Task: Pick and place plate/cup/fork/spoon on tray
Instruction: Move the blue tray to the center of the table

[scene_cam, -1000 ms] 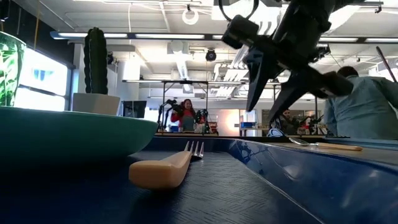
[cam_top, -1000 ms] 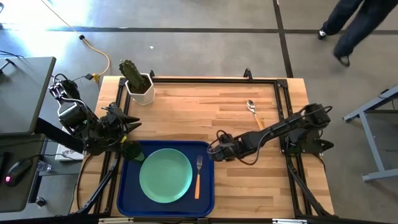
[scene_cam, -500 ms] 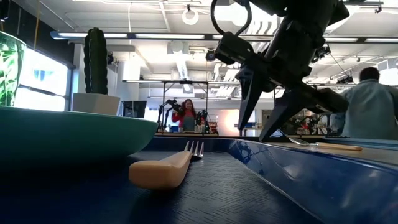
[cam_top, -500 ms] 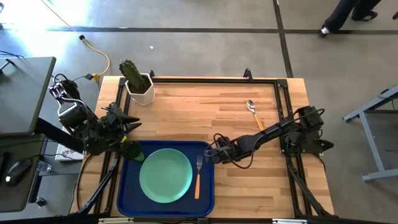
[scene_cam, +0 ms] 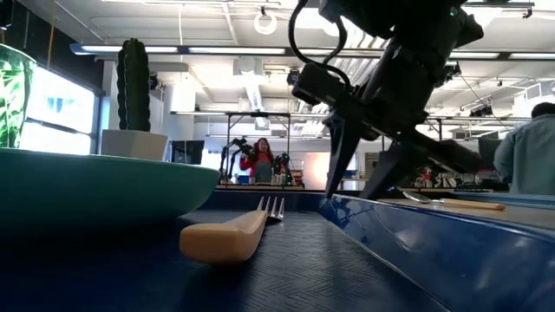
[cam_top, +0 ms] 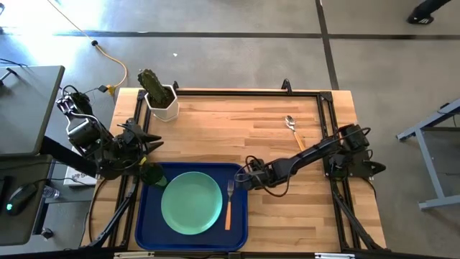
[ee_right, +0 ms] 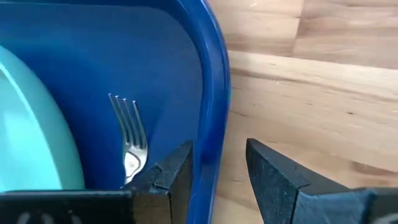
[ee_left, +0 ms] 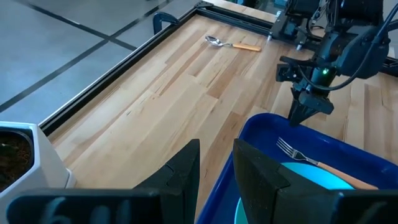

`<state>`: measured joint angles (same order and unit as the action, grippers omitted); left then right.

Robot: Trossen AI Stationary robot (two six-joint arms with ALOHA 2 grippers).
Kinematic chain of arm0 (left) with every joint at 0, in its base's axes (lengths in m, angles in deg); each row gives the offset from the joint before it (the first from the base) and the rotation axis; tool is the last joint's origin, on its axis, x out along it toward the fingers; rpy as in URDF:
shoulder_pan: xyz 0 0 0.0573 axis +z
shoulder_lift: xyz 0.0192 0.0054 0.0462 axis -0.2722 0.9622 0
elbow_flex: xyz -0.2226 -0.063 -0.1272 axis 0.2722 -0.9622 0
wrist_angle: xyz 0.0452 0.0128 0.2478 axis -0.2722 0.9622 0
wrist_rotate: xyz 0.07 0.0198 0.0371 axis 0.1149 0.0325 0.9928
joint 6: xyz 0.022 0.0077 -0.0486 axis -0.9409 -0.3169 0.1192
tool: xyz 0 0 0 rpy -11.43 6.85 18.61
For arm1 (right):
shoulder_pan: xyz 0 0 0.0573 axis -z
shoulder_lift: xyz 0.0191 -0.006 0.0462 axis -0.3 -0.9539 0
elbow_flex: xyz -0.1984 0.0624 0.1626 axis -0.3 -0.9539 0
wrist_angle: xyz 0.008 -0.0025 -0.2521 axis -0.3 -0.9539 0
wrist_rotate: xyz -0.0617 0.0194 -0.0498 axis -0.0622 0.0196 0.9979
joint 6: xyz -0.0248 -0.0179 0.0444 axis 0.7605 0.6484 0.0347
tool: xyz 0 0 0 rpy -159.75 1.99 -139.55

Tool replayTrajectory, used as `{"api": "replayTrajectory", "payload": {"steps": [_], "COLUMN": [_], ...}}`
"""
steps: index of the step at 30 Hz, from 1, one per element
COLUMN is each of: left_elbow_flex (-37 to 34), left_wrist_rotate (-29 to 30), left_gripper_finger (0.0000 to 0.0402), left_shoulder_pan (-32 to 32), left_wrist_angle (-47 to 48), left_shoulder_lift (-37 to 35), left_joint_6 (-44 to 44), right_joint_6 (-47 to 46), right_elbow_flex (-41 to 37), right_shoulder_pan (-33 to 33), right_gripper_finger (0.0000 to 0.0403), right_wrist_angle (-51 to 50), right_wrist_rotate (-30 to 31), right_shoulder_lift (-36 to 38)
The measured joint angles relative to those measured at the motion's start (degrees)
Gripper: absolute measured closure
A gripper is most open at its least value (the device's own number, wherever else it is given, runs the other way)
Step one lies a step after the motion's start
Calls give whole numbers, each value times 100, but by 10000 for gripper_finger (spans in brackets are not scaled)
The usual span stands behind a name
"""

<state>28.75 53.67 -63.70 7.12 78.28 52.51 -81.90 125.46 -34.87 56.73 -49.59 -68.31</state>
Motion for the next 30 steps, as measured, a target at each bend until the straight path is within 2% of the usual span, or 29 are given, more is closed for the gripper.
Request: {"api": "replayTrajectory", "payload": {"steps": [5, 30], "left_elbow_flex": [1, 0], "left_wrist_rotate": [33, 35], "left_gripper_finger": [316, 316], "left_shoulder_pan": [0, -2], "left_wrist_angle": [0, 20], "left_shoulder_lift": [2, 0], "left_joint_6": [0, 0], "right_joint_6": [-7, -175], "right_elbow_flex": [4, 20], "right_shoulder_pan": [0, 134], "right_gripper_finger": [263, 263], "right_wrist_angle": [84, -713], "right_wrist_rotate": [-19, 138], "right_shoulder_lift": [-86, -69]}}
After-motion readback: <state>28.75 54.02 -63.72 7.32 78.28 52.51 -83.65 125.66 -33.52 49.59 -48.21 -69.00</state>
